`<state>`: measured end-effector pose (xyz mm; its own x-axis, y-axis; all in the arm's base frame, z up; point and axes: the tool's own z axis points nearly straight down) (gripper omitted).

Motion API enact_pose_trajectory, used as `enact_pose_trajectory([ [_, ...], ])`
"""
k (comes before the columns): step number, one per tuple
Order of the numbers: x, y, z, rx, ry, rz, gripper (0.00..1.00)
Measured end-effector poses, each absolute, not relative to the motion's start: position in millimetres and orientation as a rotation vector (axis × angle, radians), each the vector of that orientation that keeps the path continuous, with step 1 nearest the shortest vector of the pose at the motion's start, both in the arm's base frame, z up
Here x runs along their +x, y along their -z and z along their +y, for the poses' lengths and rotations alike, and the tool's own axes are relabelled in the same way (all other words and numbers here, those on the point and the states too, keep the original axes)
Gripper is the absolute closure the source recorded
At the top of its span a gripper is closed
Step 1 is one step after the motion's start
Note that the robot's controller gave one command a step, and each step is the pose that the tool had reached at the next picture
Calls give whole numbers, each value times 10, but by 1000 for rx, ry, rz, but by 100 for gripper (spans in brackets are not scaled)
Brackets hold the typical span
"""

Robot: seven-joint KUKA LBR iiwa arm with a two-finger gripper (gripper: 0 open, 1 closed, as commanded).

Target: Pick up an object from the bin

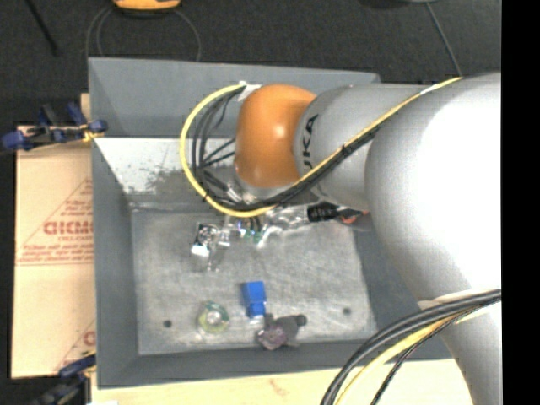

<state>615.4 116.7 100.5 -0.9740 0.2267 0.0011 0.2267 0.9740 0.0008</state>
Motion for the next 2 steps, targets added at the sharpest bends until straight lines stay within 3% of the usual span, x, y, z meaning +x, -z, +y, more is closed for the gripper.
enact_pose_trajectory([
  [1,6161,-741,1097,-548,7,-3097,0],
  [2,6184,-764,1098,-546,7,-3104,0],
])
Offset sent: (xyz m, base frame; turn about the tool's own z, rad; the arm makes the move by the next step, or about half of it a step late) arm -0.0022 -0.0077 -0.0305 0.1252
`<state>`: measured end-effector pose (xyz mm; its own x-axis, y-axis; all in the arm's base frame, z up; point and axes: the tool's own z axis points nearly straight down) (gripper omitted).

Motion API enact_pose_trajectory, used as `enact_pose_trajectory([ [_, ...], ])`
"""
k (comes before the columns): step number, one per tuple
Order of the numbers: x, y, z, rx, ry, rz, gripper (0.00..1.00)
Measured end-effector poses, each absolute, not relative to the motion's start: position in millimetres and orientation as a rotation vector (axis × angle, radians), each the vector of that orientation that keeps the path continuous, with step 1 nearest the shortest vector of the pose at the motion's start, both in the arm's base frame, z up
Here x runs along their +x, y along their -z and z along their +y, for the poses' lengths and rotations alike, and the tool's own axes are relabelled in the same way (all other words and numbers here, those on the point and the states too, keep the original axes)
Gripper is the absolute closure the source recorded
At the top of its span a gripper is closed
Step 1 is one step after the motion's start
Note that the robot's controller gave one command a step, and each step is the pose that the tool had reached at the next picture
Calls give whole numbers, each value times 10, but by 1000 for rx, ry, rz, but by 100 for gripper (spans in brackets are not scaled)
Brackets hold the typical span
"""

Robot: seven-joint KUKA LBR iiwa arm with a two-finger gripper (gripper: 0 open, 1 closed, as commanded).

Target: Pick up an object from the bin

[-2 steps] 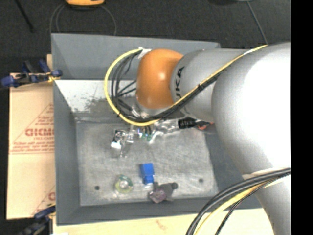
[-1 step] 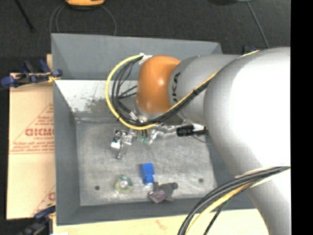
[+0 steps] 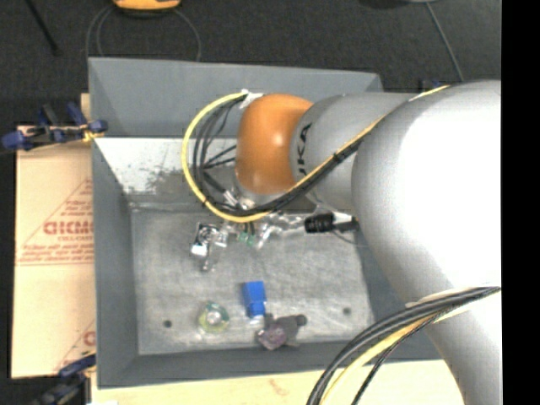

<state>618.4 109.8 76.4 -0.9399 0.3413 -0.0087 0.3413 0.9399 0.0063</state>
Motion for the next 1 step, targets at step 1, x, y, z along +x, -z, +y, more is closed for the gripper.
enact_pose_trajectory([
  [1,6203,-785,1090,543,-7,3079,100],
])
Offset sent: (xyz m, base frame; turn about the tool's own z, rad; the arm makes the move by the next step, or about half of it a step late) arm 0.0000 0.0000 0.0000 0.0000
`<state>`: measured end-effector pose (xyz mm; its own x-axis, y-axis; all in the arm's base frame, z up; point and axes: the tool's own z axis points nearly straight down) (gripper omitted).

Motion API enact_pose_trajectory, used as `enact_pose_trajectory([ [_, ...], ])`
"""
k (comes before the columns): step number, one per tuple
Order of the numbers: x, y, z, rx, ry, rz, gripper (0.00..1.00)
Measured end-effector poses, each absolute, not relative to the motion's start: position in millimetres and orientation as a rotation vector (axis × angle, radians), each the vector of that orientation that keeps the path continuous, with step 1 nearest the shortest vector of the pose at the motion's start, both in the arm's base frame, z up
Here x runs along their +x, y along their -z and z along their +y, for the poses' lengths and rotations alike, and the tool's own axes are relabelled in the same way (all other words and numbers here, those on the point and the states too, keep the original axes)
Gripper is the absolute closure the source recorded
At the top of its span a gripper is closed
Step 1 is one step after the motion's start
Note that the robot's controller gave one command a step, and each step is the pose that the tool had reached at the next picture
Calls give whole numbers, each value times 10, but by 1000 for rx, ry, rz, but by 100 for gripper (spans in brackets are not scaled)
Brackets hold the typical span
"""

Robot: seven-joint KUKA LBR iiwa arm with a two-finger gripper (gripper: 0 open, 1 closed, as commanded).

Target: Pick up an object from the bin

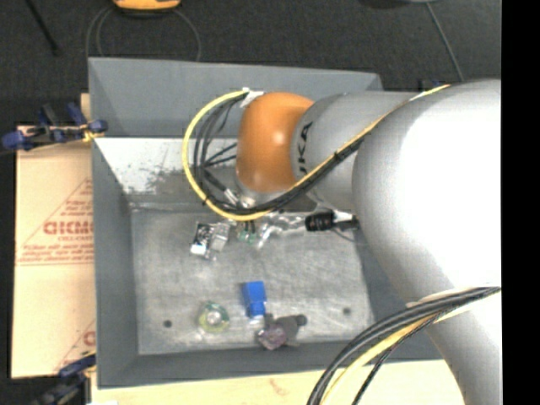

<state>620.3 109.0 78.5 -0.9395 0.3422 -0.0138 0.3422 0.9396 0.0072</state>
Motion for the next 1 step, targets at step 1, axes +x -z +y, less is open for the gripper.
enact_pose_trajectory([
  [1,6230,-1523,1082,542,-5,3085,100],
])
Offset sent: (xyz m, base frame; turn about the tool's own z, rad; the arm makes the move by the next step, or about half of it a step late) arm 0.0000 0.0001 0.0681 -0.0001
